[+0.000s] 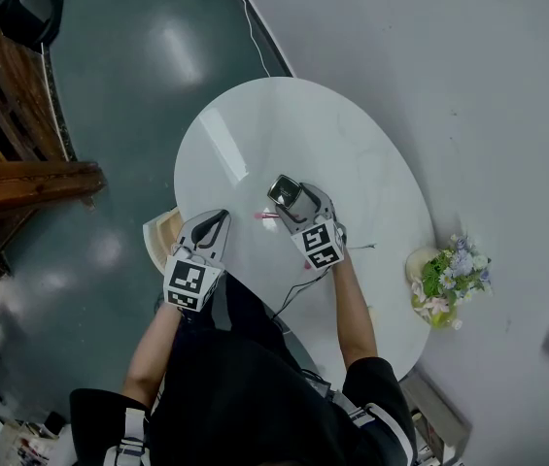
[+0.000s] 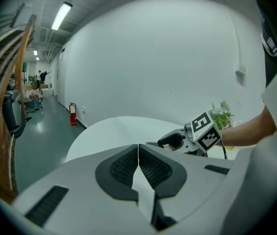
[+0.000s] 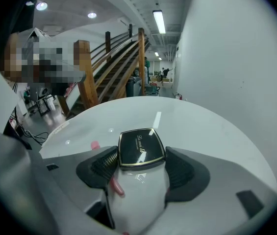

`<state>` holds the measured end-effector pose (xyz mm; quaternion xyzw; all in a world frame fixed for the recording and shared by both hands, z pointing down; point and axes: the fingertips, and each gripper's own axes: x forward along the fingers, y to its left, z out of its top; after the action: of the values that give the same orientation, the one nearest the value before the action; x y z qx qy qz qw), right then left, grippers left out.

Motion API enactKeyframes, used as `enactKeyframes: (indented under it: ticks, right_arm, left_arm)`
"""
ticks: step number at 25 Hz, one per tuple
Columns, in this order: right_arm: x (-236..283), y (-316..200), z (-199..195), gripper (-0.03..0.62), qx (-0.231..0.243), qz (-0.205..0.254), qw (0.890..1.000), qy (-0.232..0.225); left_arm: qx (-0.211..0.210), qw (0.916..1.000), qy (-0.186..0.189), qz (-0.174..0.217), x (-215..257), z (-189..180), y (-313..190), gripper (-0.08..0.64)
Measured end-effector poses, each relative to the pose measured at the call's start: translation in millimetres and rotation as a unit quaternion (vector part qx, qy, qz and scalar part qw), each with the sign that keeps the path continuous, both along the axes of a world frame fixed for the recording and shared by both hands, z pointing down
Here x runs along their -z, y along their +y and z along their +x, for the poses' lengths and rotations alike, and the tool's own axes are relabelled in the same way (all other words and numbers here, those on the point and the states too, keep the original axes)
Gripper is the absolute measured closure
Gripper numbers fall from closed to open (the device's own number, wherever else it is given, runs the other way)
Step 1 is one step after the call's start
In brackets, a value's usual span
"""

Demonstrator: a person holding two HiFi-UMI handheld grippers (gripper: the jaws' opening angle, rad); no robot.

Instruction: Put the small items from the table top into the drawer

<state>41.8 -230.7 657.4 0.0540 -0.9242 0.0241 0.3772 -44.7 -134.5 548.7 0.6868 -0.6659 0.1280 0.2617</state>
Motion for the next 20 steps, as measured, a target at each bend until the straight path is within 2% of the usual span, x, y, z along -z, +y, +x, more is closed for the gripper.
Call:
enactKeyframes:
  ticks: [7,12,20]
  right_arm:
    - [-1,-3,0,0.296,-0.001,-0.001,1.0,0.009]
    - [3,-4,1,0.296,-0.018,-0.008,1.0,-0.007]
    - [49,12,3,0.296,-0.018,0.012,0.999,-0.035]
  left_arm:
    - [0.009,1.0,-0.003,0.0,4,-2,5,0.538]
    - [0.017,0.9998,-0.011,0.002,10,-3,15,0.538]
    - [0.032,0.9989,-0.028,0.019,35,0,40,0.538]
